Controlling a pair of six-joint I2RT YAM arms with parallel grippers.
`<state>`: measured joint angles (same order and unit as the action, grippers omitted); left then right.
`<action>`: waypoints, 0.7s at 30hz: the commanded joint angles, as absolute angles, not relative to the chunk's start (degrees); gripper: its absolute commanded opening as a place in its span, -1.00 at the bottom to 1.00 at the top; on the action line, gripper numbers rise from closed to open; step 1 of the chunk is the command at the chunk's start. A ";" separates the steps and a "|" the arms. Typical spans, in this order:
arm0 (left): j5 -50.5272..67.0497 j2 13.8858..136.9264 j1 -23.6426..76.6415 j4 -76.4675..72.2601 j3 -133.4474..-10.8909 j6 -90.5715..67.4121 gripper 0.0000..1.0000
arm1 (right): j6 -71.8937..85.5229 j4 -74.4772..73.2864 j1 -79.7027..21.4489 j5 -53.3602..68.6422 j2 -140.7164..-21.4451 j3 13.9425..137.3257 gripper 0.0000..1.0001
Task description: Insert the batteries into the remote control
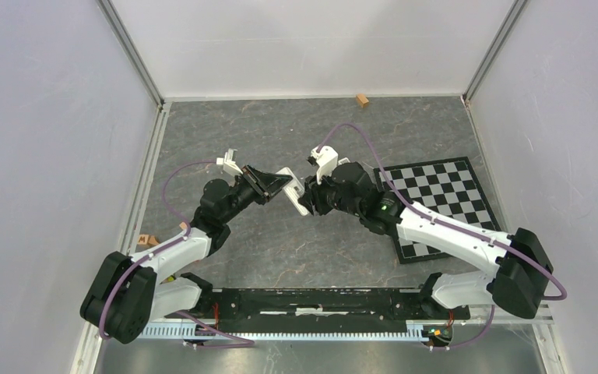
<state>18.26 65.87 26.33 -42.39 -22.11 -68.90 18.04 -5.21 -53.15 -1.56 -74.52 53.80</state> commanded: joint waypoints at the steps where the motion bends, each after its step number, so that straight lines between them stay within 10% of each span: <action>1: 21.46 64.71 26.94 -50.72 -23.55 -74.93 -0.96 | 18.79 -8.02 -53.17 -1.47 -75.47 56.61 -0.16; 21: 21.82 64.28 25.91 -48.74 -24.52 -75.92 -0.96 | 33.51 6.28 -47.62 3.31 -59.42 45.32 0.96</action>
